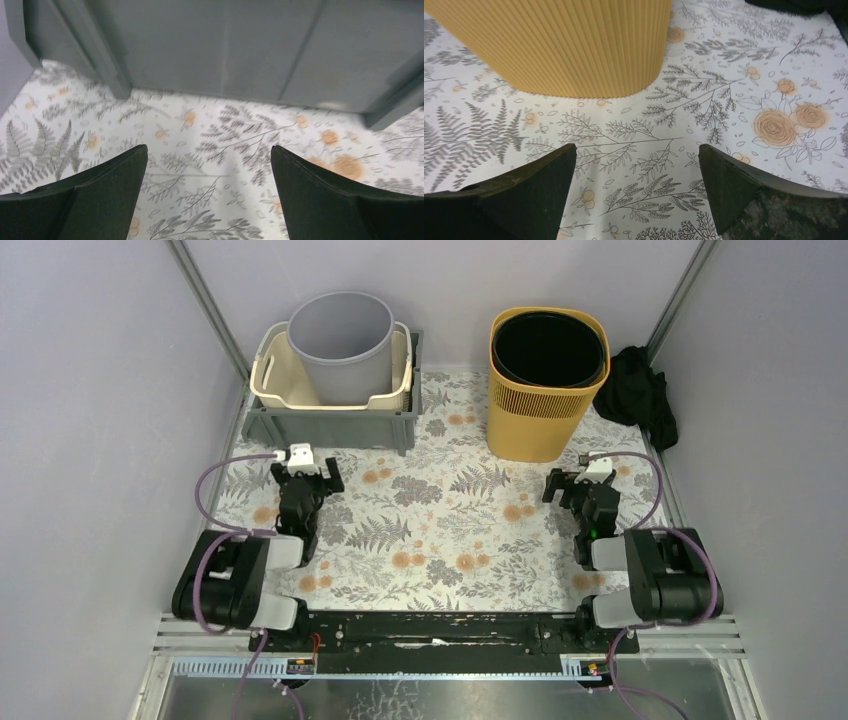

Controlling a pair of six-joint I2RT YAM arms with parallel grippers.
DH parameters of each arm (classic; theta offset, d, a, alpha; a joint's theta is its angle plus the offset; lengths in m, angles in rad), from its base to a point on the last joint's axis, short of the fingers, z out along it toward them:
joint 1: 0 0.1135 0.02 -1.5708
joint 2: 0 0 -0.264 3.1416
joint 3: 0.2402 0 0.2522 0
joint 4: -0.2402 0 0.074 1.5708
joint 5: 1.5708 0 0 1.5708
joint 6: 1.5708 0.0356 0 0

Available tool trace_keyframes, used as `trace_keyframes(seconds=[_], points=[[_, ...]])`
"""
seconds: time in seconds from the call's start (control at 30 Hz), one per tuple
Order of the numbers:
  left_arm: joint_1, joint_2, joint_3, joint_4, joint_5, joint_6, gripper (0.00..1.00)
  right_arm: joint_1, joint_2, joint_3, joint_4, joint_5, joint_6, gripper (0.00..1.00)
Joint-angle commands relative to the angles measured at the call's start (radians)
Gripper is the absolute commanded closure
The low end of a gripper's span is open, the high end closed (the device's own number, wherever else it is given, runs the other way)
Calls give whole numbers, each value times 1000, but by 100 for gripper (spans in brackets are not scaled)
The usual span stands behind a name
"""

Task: Turn the large container upside down
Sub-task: Pick up the container from the container.

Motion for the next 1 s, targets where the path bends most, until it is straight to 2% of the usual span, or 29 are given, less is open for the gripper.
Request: trace_keyframes(seconds=[0.0,0.23,0.43,0.63,0.77,0.87,0.97], points=[[-73,-162,86,-188,-53,74,0,-1,-206,62,-170,-62,-29,1],[-193,-331,165,-361,-42,50,0,-1,-586,183,-551,-85,16,1],[-248,-399,305,-520,30,-31,0,-1,-776,334,-775,-93,173,1],[-256,-445,496,-691,136,-164,0,-1,-781,602,-1076,-75,404,1],[-256,-473,659,-881,145,-277,0,-1,-728,792,-1254,-173,499,1],[-256,-509,747,-951,193,-326,0,-1,-710,858,-1252,-319,535,1],[-256,-580,788,-990,152,-401,0,-2,-715,838,-1153,-463,567,1]])
